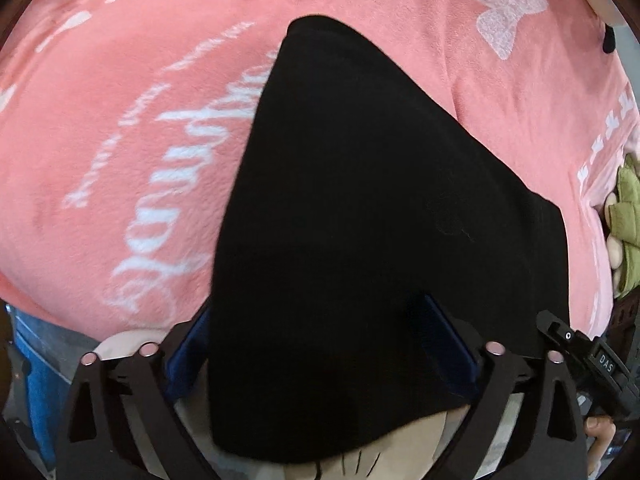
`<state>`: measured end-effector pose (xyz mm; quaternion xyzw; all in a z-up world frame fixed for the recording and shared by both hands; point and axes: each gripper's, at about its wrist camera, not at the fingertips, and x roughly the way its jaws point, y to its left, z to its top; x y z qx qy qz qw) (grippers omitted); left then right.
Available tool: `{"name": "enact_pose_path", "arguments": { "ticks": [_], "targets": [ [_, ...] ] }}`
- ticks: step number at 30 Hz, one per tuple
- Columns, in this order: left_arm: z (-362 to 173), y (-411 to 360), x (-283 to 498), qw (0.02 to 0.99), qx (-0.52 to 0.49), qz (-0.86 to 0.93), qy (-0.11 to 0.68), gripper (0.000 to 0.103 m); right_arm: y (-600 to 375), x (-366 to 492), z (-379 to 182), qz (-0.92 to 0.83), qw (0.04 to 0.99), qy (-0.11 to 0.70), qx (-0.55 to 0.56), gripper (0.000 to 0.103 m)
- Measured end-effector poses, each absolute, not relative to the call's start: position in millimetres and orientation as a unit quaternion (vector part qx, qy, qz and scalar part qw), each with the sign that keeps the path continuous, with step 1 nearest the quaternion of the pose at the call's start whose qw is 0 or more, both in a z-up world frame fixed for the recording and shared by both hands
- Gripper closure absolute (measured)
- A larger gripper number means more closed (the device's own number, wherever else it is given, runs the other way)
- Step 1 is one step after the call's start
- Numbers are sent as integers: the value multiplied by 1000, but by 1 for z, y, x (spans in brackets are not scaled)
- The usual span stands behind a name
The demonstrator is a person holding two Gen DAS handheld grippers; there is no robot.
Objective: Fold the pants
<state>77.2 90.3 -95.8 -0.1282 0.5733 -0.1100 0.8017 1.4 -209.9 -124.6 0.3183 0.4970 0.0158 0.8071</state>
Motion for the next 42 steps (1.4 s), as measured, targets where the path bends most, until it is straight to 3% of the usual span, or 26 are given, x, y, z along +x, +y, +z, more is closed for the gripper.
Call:
{"name": "enact_pose_path", "arguments": {
  "ticks": [2, 4, 7, 10, 11, 19, 23, 26, 35, 42],
  "targets": [
    [-100, 89, 83, 801, -134, -115, 572, 5, -210, 7, -126, 22, 804, 499, 323, 28],
    [-98, 85, 85, 801, -137, -120, 570, 8, -207, 10, -124, 23, 808, 502, 307, 40],
    [-85, 78, 82, 809, -115, -137, 561, 33, -200, 10, -117, 35, 819, 492, 293, 65],
    [-65, 75, 76, 818, -93, -145, 550, 70, -186, 5, -97, 32, 836, 475, 271, 70],
    [-58, 77, 74, 819, -94, -152, 545, 73, -184, 0, -87, 40, 841, 463, 276, 71],
    [-10, 89, 27, 817, -81, -171, 545, 74, -161, -55, -35, 69, 858, 440, 256, 71],
    [-33, 91, 14, 802, -63, -156, 574, 70, -163, -65, -79, 31, 840, 485, 242, 69],
    [-62, 85, 17, 787, -52, -133, 600, 63, -165, -69, -82, 30, 847, 466, 256, 65],
    [-66, 56, 17, 807, -3, -128, 577, 45, -156, -59, -86, 20, 852, 465, 241, 57],
    [-72, 41, 20, 807, -1, -122, 578, 44, -159, -60, -86, 21, 851, 466, 241, 56]
  ]
}}
